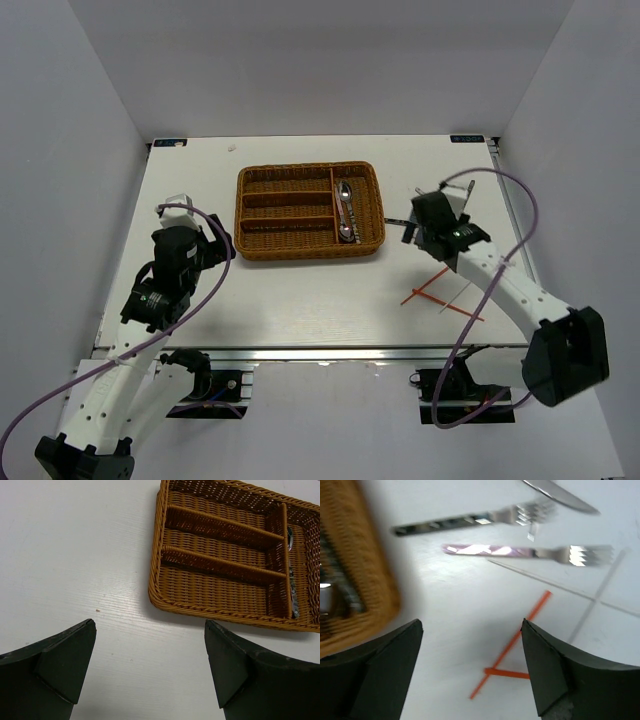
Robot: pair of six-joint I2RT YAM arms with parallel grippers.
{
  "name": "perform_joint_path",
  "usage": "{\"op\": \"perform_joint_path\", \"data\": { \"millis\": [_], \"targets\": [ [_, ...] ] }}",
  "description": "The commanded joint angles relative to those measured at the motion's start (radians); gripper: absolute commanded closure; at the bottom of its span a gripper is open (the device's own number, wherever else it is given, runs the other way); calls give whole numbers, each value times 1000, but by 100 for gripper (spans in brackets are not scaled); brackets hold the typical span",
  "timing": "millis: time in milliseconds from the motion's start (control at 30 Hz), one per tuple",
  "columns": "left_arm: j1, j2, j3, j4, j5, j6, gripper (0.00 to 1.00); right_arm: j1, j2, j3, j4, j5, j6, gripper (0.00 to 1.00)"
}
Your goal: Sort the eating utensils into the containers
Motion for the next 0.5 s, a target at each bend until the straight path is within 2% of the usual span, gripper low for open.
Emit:
{"op": "perform_joint_path", "data": {
  "millis": [0, 67, 200, 333, 367, 400, 467],
  "targets": [
    [3, 5, -2, 11, 8, 9, 2, -91, -127, -153, 25, -9, 92, 19],
    [3, 1, -3, 11, 6, 7, 2, -169, -170, -230, 91, -41, 74, 23],
    [3, -2, -3, 11, 6, 7, 2, -284, -157, -240, 144, -182, 75, 25],
    [3, -7, -5, 13, 9, 7, 2, -294, -34, -142, 154, -172, -70, 18],
    [3, -8, -5, 14, 11, 7, 2, -301, -5, -119, 183, -204, -110, 16],
    [3, -10, -5, 14, 14, 7, 2, -304, 65, -58, 190, -309, -182, 14],
    [3, -10, -5, 16, 20, 9, 2, -307, 145, 24, 159, -313, -164, 11]
  ]
}}
